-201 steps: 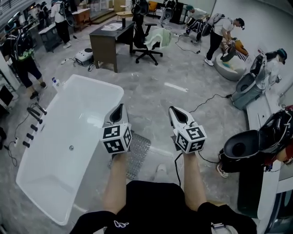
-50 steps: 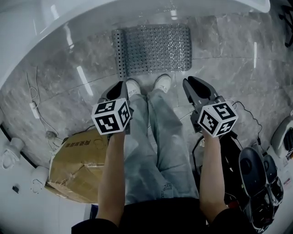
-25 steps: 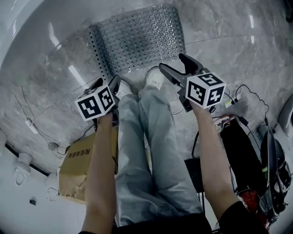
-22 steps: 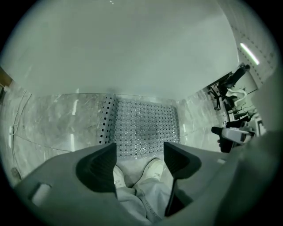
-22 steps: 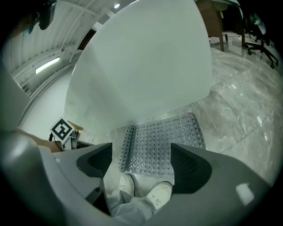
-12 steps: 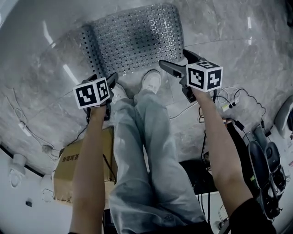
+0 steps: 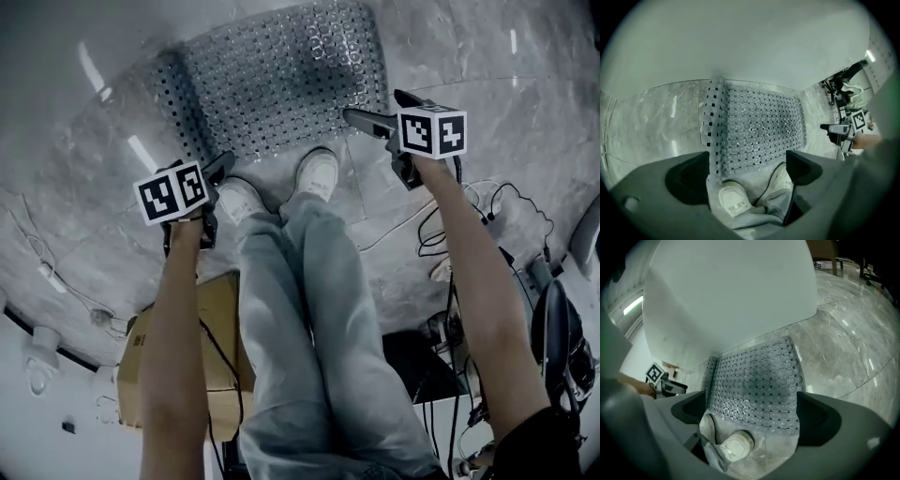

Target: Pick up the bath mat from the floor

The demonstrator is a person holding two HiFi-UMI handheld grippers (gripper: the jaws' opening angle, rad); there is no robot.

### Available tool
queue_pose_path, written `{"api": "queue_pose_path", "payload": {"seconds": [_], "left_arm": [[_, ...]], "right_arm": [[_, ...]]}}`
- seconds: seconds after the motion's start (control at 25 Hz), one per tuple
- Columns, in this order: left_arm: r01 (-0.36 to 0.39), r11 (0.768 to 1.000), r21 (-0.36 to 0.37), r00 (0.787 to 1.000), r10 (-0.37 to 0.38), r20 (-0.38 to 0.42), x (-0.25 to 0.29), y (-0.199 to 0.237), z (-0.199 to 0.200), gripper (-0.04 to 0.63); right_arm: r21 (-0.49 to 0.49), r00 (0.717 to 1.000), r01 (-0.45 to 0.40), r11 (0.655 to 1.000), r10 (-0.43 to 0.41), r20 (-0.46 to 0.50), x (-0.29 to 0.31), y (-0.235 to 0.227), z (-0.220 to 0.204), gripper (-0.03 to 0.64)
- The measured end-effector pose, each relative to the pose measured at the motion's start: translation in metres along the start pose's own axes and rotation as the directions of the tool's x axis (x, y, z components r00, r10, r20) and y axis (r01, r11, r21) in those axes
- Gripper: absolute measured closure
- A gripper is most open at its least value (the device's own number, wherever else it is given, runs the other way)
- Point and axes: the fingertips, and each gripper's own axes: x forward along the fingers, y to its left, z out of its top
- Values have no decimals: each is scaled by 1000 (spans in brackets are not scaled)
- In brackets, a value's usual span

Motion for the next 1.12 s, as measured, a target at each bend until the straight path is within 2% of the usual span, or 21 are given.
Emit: {"api": "queue_pose_path", "payload": {"seconds": [0.12,0.4,0.52,0.68,0.84,0.92,1.12], "left_arm": [[1,1000,-25,1000,0,20,11,11,0,72],[-23,1000,-20,1000,24,18,37,36,3,72],[-39,999,-3,999,39,12,48,51,3,72],[-65,998,5,998,65,12,62,71,6,72],[-97,995,14,995,97,-18,79,88,5,72],[-108,994,16,994,108,-7,84,96,11,72],[-99,995,0,995,99,10,101,106,16,72]], "right_arm": [[-68,996,47,997,-52,-76,6,-27,-14,21],[-94,991,115,989,-120,-57,17,-74,-6,23],[-146,989,141,979,-147,-30,27,-80,6,23],[-180,987,150,972,-156,-20,46,-94,10,42],[-174,988,147,974,-154,-23,59,-101,15,66],[-176,988,145,974,-152,-25,65,-103,17,75],[-190,987,148,971,-157,-35,78,-110,18,83]]}}
